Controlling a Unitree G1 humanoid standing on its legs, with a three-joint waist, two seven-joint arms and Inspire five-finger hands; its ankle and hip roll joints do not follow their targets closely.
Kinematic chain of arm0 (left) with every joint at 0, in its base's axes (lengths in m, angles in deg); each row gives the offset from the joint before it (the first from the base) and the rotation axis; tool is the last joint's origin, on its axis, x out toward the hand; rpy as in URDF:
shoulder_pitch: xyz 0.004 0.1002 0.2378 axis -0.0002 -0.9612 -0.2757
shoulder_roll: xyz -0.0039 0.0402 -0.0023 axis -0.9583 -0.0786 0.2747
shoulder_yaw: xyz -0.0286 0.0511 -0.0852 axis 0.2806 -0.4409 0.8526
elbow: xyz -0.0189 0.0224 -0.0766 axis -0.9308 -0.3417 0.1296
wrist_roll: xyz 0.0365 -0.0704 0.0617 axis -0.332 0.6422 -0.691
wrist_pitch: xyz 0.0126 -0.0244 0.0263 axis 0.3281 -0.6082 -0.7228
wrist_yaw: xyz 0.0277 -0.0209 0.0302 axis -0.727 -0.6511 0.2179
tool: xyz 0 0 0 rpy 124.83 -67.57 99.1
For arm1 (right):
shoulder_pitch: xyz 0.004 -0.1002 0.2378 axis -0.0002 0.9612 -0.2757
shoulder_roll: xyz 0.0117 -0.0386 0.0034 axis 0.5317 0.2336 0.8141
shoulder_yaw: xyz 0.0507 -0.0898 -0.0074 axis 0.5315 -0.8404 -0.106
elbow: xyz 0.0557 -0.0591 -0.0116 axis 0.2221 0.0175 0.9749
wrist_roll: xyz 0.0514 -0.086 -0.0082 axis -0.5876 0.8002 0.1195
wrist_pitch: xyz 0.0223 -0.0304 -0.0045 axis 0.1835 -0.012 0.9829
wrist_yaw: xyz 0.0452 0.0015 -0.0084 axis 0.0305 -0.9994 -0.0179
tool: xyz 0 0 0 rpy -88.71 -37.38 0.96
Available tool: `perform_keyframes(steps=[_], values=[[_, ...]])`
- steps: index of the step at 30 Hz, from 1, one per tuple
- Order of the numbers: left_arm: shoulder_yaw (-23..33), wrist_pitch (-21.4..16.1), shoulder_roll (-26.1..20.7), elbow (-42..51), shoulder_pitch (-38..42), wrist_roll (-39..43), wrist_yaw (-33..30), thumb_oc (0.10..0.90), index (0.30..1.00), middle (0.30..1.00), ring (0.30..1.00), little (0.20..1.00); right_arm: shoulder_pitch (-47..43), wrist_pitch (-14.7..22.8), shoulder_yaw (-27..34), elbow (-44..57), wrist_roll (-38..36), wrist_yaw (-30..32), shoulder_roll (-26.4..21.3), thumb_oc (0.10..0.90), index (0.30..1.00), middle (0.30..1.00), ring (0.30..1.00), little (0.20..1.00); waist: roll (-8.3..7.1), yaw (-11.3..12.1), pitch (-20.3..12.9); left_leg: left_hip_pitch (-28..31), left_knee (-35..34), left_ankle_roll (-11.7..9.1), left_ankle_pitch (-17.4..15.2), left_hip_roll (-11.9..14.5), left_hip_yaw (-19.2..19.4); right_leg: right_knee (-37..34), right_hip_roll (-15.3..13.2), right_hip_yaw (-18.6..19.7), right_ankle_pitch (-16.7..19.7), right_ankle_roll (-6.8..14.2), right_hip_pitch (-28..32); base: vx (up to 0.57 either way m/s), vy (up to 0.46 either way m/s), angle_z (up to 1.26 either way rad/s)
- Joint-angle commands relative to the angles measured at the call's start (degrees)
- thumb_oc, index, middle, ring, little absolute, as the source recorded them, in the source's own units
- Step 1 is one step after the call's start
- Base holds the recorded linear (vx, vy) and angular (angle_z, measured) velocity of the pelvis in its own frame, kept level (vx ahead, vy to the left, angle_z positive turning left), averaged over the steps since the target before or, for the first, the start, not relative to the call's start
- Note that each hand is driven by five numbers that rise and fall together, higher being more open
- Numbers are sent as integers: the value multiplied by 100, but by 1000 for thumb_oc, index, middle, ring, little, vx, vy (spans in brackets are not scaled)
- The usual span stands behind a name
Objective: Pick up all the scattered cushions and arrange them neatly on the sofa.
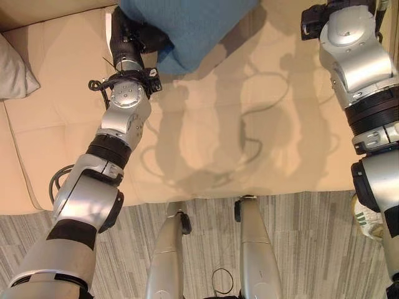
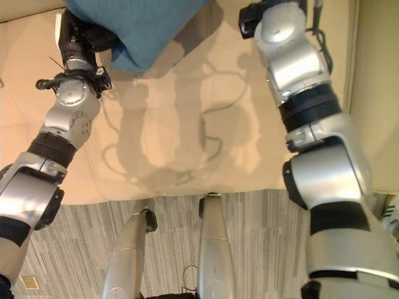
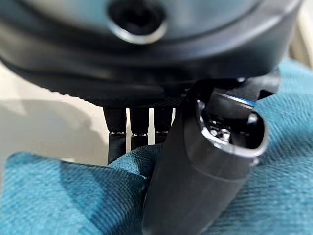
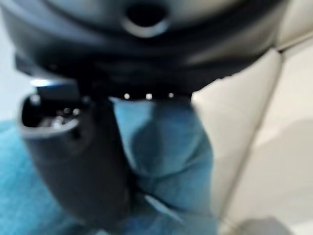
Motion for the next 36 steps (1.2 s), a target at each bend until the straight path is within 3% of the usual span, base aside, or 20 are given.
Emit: perform_keyframes(steps=[1,4,9,14,19,24,25,26,27,30,32,36], values=[[135,-356,84,542,990,-441,312,800,900,900,900,900,-645,364,12,411,89,-57,36,800,900,900,900,900,-115,313,-121,-286,721,-271,-872,67,-85,-1237,-114,-92,734,380,428,0,0,0],[178,-273,-128,663,808,-621,374,800,900,900,900,900,-563,291,102,543,92,-59,-115,800,900,900,900,900,-99,342,-120,-283,731,-276,-889,55,-71,-1241,-119,-98,743,372,442,0,0,0],[629,-443,-579,1243,323,-653,260,800,900,900,900,900,-215,323,486,997,85,34,-401,800,900,900,900,900,-100,404,-120,-195,720,-285,-928,35,-65,-1272,-130,-140,757,357,534,0,0,0],[1332,-896,-996,1976,-259,283,388,800,900,900,900,900,206,296,854,1421,106,55,-955,800,900,900,900,900,-151,420,-137,-115,707,-303,-956,34,-68,-1302,-136,-177,779,350,631,0,0,0],[1817,-1088,-1480,2599,-632,461,343,800,900,900,900,900,870,395,1374,1820,-8,51,-1397,800,900,900,900,900,-131,419,-199,-129,714,-285,-929,35,-44,-1301,-151,-173,825,346,598,0,0,0],[2636,-1182,-1801,3440,-1536,45,204,800,900,900,900,900,2027,738,2478,2549,-96,181,-1616,800,900,900,900,900,-102,396,-248,-79,735,-275,-1008,42,-45,-1250,-139,-148,704,340,622,0,0,0],[2947,-1198,-1796,3725,-1933,-57,159,800,900,900,900,900,2516,844,2990,2912,-16,240,-1601,800,900,900,900,900,-88,380,-281,-76,747,-274,-1014,48,-44,-1221,-136,-147,666,335,624,0,0,0],[2955,-1188,-1790,3764,-1971,-66,156,800,900,900,900,900,2587,836,3039,2966,-4,239,-1585,800,900,900,900,900,-96,383,-289,-95,744,-267,-966,46,-42,-1229,-137,-148,710,331,610,0,0,0],[3378,-1256,-1777,4028,-2387,-154,97,800,900,900,900,900,3049,916,3512,3254,83,305,-1583,800,900,900,900,900,-89,382,-297,-81,760,-273,-1034,48,-54,-1188,-132,-147,623,332,614,0,0,0],[3795,-1297,-1670,4380,-2928,-219,39,800,900,900,900,900,3664,978,4038,3535,145,349,-1536,800,900,900,900,900,-95,383,-367,-99,746,-260,-986,43,-55,-1196,-134,-152,669,325,586,15,1,0],[4457,-1353,-1486,4688,-3757,-283,13,800,900,900,900,900,4505,963,4785,4054,429,403,-1355,800,900,900,900,900,-94,372,-453,-72,747,-250,-1011,39,-60,-1197,-126,-151,640,318,608,0,0,0],[4904,-1397,-1454,4783,-4373,-244,61,800,900,900,900,900,5198,968,5317,4332,549,367,-1233,800,900,900,900,900,-108,395,-538,-61,717,-243,-1000,26,-81,-1200,-136,-156,638,323,622,0,0,0]])
